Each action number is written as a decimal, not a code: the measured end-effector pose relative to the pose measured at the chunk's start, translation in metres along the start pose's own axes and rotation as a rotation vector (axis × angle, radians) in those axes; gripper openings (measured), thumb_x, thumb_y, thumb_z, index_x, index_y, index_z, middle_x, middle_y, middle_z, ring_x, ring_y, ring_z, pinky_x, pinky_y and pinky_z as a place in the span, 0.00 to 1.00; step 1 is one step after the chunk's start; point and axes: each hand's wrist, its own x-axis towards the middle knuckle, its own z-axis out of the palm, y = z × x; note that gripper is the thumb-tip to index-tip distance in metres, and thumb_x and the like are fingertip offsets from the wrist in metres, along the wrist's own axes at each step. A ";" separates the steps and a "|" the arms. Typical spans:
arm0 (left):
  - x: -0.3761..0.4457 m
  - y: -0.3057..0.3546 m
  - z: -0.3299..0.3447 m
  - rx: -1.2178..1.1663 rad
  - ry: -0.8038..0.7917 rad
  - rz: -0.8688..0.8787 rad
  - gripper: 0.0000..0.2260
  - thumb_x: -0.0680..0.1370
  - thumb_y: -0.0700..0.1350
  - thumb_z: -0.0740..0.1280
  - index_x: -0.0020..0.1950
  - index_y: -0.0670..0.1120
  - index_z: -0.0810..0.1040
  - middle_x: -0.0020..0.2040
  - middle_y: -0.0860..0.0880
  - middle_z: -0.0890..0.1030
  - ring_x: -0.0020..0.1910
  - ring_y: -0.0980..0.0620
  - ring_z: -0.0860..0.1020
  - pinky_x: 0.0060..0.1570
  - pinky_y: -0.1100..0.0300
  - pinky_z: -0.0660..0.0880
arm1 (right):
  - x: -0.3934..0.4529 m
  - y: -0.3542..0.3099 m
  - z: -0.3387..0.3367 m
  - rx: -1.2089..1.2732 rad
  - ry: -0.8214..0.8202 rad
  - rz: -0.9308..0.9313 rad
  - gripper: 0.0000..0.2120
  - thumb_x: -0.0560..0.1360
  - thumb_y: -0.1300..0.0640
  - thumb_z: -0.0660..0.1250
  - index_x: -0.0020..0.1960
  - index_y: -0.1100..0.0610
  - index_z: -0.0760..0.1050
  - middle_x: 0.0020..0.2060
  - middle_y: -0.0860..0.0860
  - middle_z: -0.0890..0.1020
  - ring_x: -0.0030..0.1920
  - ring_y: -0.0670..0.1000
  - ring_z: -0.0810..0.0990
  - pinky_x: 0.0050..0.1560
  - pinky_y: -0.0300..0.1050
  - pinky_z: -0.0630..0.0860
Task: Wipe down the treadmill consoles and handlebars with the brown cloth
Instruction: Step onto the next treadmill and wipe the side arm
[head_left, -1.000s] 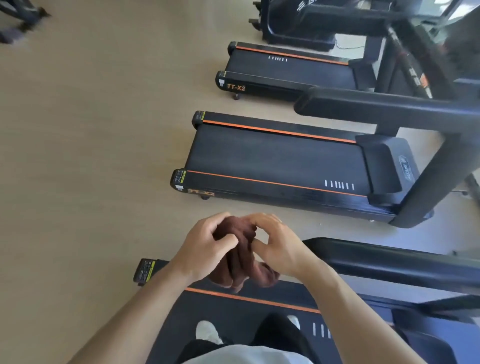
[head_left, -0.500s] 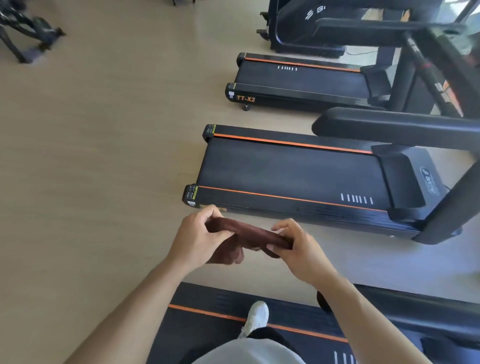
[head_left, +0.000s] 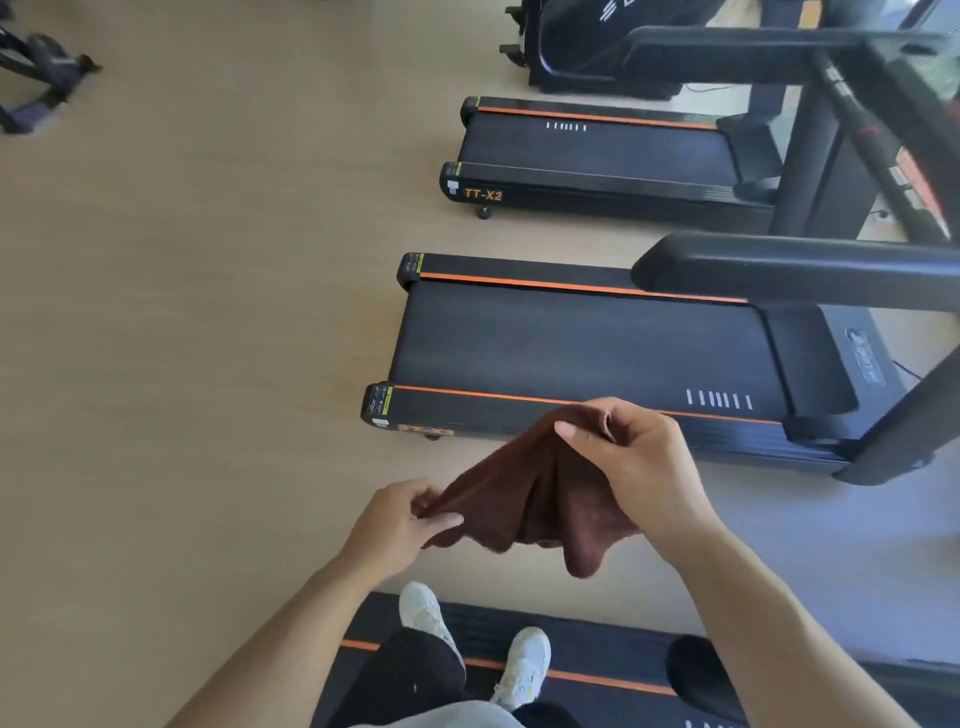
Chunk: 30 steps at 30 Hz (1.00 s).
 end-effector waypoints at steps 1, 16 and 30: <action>0.006 -0.009 -0.003 -0.025 -0.030 -0.004 0.07 0.73 0.49 0.78 0.39 0.52 0.81 0.34 0.57 0.83 0.33 0.59 0.79 0.41 0.56 0.74 | 0.008 -0.003 0.003 -0.001 0.040 0.000 0.04 0.76 0.55 0.76 0.43 0.48 0.85 0.39 0.44 0.86 0.41 0.45 0.84 0.47 0.41 0.79; 0.118 -0.023 -0.125 -0.457 0.336 -0.169 0.07 0.73 0.34 0.76 0.41 0.40 0.79 0.34 0.49 0.85 0.34 0.49 0.83 0.31 0.57 0.80 | 0.131 0.006 0.086 0.079 0.251 0.262 0.06 0.79 0.53 0.72 0.45 0.51 0.86 0.39 0.50 0.87 0.40 0.48 0.82 0.47 0.48 0.77; 0.341 0.086 -0.175 -0.118 0.446 0.136 0.05 0.73 0.39 0.77 0.42 0.48 0.84 0.38 0.54 0.85 0.37 0.62 0.81 0.37 0.75 0.72 | 0.356 0.001 0.038 0.071 0.184 0.261 0.14 0.82 0.44 0.66 0.50 0.53 0.83 0.43 0.50 0.88 0.41 0.47 0.86 0.48 0.46 0.81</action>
